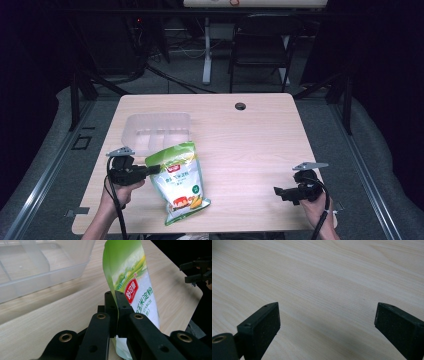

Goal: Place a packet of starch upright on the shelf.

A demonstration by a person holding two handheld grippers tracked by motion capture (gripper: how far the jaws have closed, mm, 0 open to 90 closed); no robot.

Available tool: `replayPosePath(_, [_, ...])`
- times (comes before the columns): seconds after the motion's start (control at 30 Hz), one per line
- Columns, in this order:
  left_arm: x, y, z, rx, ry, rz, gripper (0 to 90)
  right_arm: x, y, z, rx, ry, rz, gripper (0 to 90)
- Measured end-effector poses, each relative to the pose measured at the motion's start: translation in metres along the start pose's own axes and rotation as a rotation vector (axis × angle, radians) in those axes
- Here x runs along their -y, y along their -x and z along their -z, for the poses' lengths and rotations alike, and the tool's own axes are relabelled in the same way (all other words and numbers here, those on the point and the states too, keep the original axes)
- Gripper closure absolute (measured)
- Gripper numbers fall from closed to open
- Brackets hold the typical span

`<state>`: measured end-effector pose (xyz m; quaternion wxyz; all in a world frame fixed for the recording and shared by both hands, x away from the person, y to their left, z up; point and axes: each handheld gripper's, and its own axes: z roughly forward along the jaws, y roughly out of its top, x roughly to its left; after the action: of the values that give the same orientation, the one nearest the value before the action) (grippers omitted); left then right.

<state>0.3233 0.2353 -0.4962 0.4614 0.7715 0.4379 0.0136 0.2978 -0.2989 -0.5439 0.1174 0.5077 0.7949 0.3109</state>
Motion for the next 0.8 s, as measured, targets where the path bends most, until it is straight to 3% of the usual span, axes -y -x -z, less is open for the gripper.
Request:
replayPosePath(0.13, [-0.003,0.009,0.006,-0.036,0.012,-0.053,90.0,0.000,0.000,0.000,-0.002,-0.002,-0.002,5.9])
replayPosePath(0.33, [-0.008,0.020,0.011,-0.019,0.020,-0.107,90.0,0.000,0.000,-0.001,0.001,-0.008,-0.003,6.1])
replayPosePath(0.8, [-0.018,0.034,0.028,-0.013,0.031,-0.170,90.0,0.000,-0.001,-0.001,0.007,-0.013,-0.006,6.3])
